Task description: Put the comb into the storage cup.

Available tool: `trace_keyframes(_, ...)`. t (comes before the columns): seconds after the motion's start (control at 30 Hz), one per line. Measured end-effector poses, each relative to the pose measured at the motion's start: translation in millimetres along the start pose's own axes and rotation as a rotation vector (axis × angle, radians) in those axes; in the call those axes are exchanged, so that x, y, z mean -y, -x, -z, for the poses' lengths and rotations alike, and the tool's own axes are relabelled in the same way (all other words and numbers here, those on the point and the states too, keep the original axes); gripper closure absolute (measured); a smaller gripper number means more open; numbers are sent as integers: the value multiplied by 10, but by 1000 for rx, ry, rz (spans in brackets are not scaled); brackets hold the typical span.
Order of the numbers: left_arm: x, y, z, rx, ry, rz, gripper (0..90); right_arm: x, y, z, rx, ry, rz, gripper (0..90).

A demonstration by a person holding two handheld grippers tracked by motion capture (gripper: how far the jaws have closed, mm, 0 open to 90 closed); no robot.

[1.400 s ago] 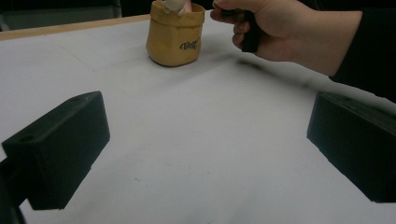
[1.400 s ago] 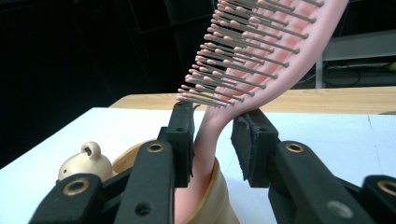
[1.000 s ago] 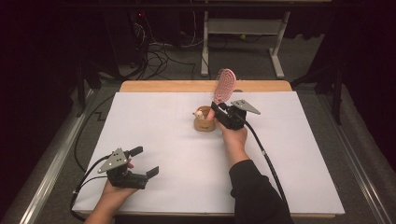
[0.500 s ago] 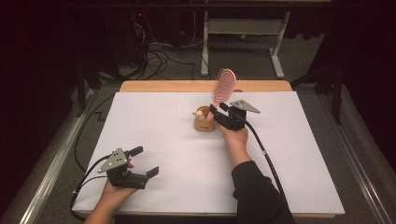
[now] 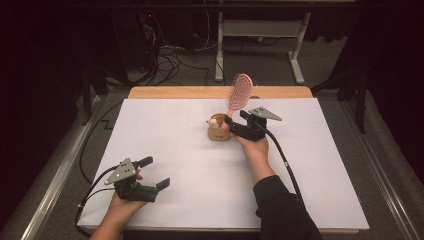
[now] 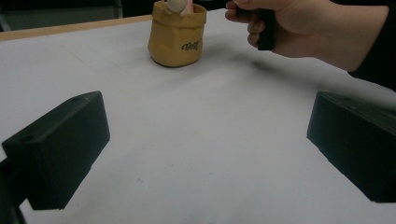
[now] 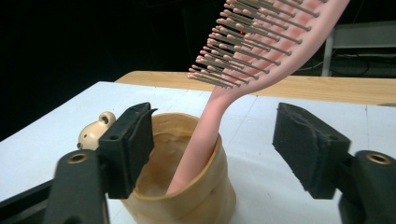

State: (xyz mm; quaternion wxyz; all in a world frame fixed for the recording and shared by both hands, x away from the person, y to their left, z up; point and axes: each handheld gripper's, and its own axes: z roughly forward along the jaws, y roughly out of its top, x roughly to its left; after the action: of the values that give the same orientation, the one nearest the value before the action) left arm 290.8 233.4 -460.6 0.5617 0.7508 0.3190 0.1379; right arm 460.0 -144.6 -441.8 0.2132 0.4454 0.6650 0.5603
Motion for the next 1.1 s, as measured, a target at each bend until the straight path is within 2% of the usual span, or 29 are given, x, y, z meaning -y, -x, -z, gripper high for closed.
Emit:
trace_keyframes(0.1, -1, -2, 1, 0, -1, 1, 0, 6, 5, 30, 4, 2, 2, 246)
trace_keyframes(0.2, -3, -1, 6, -3, 1, 1, 0, 8, 24, 82, 7, -12, -1, 160)
trace_keyframes(0.33, -6, -5, 8, -3, 4, 3, 0, 8, 25, 135, 9, -5, 5, 146)
trace_keyframes(0.47, -11, -10, 11, -6, 5, 5, 0, 4, 37, 203, -2, -6, 6, 85)
trace_keyframes(0.5, -13, -13, 14, -7, 7, 6, 0, 4, 43, 218, -2, -4, 10, 65)
trace_keyframes(0.53, -15, -17, 15, -7, 9, 7, 0, 8, 52, 254, -5, -3, 10, 4)
trace_keyframes(0.7, -29, -49, 28, -10, 16, 13, 0, 24, 46, 355, 6, 0, 45, 4)
trace_keyframes(0.73, -31, -53, 32, -12, 17, 14, 0, 37, 45, 413, 8, -1, 60, 4)
trace_keyframes(1.0, -44, -78, 66, -30, 19, 13, 0, 138, 57, 667, -1, 2, 88, 4)
trace_keyframes(1.03, -44, -80, 70, -32, 21, 14, 0, 181, 64, 742, 3, -6, 99, 5)
trace_keyframes(1.1, -34, -95, 86, -32, 35, 30, 0, 206, 69, 780, 6, -13, 111, 5)
